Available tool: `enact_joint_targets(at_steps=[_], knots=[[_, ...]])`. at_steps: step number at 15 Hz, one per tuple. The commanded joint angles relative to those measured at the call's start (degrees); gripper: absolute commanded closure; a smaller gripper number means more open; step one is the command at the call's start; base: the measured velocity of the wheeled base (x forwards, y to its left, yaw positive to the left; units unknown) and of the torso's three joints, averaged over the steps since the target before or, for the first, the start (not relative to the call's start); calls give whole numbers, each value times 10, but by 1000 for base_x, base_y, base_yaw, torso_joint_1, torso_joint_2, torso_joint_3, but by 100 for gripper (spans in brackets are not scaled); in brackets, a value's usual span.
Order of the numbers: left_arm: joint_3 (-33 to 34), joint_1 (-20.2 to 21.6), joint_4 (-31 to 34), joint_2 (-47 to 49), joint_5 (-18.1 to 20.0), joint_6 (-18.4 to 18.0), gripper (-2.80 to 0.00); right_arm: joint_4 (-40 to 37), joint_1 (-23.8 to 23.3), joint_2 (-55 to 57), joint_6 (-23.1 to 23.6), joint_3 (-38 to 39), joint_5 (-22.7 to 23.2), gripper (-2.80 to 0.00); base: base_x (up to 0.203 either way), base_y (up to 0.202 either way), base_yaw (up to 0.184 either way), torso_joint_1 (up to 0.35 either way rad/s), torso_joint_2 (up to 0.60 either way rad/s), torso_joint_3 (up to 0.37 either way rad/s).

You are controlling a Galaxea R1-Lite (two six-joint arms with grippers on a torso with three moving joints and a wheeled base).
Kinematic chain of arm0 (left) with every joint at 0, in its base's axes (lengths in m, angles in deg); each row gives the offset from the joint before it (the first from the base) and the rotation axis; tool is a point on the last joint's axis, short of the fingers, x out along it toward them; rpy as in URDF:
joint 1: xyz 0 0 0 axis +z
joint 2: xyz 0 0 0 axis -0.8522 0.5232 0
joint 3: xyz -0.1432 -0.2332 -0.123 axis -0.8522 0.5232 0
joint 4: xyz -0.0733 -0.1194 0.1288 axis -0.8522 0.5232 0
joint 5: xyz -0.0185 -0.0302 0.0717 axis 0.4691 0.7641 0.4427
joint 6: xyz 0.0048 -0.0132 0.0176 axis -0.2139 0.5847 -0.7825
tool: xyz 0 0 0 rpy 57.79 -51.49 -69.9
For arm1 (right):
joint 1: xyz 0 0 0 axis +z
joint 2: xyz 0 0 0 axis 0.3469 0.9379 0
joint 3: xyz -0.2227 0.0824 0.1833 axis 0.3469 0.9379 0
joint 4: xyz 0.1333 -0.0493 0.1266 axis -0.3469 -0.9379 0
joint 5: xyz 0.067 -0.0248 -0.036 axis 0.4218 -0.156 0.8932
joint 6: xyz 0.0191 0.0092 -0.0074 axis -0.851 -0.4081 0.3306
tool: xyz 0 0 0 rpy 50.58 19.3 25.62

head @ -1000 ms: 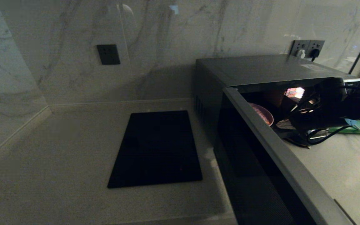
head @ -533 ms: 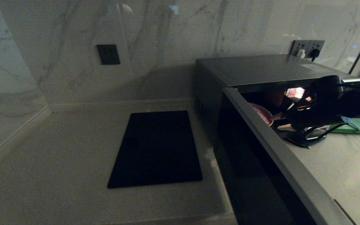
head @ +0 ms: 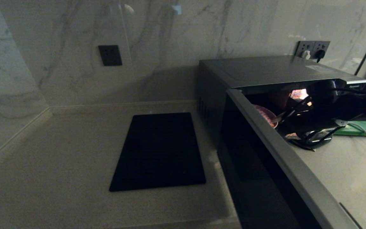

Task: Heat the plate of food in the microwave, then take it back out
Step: Take the plate out of the microwave

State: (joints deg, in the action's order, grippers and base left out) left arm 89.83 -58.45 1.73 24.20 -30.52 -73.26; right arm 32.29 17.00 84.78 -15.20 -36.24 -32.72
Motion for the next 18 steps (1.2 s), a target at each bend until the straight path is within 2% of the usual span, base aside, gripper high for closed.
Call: enact_joint_targets(at_steps=[1, 9, 18], knots=[[0, 0, 0, 0, 0, 0, 0, -5, 5, 10, -3, -4, -4, -280, 0, 0, 0, 0, 0, 0], [0, 0, 0, 1, 0, 0, 0, -13, 16, 20, -6, -7, -16, -280, 0, 0, 0, 0, 0, 0], [0, 0, 0, 0, 0, 0, 0, -13, 31, 32, -6, -10, -54, -280, 0, 0, 0, 0, 0, 0]])
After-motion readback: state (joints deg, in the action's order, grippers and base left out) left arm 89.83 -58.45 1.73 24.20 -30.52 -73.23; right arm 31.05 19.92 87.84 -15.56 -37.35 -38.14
